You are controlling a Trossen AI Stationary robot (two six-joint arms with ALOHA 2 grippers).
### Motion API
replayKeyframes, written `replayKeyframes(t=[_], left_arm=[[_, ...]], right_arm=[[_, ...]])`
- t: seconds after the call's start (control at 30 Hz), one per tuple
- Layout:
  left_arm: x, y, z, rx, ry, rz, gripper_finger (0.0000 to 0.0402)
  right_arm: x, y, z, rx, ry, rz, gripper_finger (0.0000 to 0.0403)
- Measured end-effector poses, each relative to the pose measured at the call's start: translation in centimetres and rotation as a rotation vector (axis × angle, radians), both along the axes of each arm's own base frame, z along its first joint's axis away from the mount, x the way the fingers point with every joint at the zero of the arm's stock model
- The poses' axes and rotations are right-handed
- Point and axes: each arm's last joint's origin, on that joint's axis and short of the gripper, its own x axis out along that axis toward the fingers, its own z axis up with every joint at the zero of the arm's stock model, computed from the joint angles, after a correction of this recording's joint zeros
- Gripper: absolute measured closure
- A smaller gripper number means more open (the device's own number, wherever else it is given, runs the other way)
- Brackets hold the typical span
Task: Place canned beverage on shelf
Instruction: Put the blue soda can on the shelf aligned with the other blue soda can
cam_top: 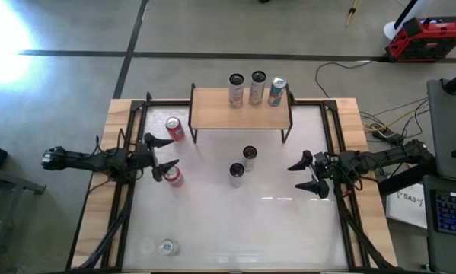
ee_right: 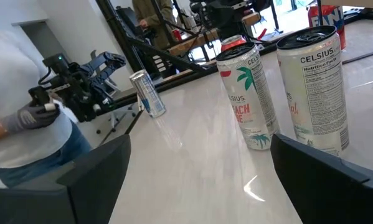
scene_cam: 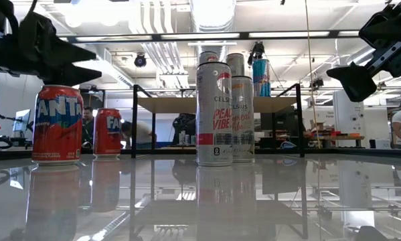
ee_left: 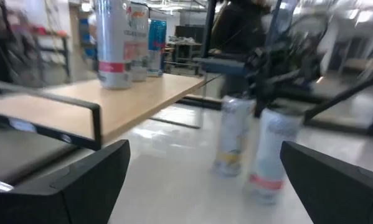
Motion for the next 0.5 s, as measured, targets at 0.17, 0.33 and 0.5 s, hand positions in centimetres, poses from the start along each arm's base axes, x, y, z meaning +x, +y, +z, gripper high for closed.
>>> replayKeyframes(t=[0.17,0.33,0.5], left_arm=[[0.03,-0.09,0.00,-0.276,-0.092,-0.038,0.0002],[0.02,-0.09,0.22,-0.374,-0.145,-0.044,0.0002],[0.00,-0.09,0.47,-0.448,-0.195,-0.053,0.0002]], right_arm=[[0.00,0.00,0.00,0.000,0.000,0.000,0.0032],[0.00,0.00,0.00,0.000,0.000,0.000,0.0032],[0.00,0.00,0.00,0.000,0.000,0.000,0.0032]])
